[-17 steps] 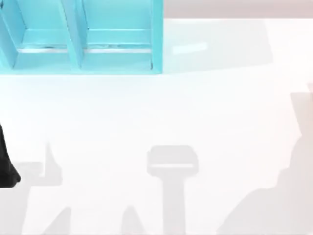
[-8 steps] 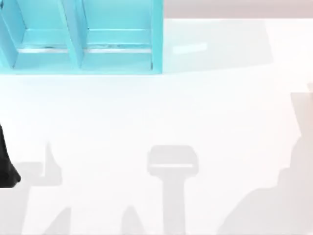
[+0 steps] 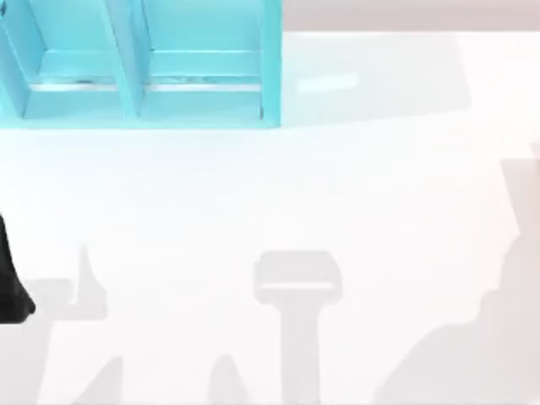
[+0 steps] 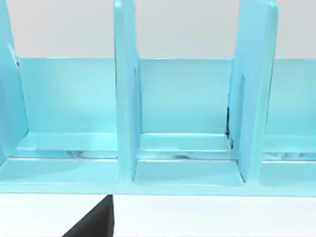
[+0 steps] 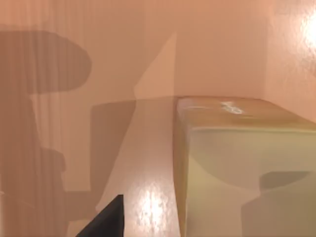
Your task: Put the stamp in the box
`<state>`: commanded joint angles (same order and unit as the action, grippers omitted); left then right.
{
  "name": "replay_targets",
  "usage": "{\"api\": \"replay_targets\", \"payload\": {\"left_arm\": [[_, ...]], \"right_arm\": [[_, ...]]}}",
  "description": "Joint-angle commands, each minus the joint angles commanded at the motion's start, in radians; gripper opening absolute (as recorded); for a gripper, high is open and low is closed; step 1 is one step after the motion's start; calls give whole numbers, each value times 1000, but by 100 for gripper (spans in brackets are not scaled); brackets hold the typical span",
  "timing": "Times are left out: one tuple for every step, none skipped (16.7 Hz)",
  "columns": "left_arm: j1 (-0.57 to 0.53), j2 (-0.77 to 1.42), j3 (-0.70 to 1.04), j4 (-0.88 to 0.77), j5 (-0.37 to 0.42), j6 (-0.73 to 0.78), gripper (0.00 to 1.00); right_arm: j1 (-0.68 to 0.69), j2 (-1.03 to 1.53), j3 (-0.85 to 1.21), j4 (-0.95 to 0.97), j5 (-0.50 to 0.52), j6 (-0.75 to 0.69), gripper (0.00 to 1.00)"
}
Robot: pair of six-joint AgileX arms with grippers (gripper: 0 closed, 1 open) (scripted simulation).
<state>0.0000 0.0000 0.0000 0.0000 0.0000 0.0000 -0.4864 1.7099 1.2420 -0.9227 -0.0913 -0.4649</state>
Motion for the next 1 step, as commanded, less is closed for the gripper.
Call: {"api": "replay_targets", "payload": {"left_arm": [[0,0,0,0,0,0,100]], "right_arm": [[0,0,0,0,0,0,100]]}}
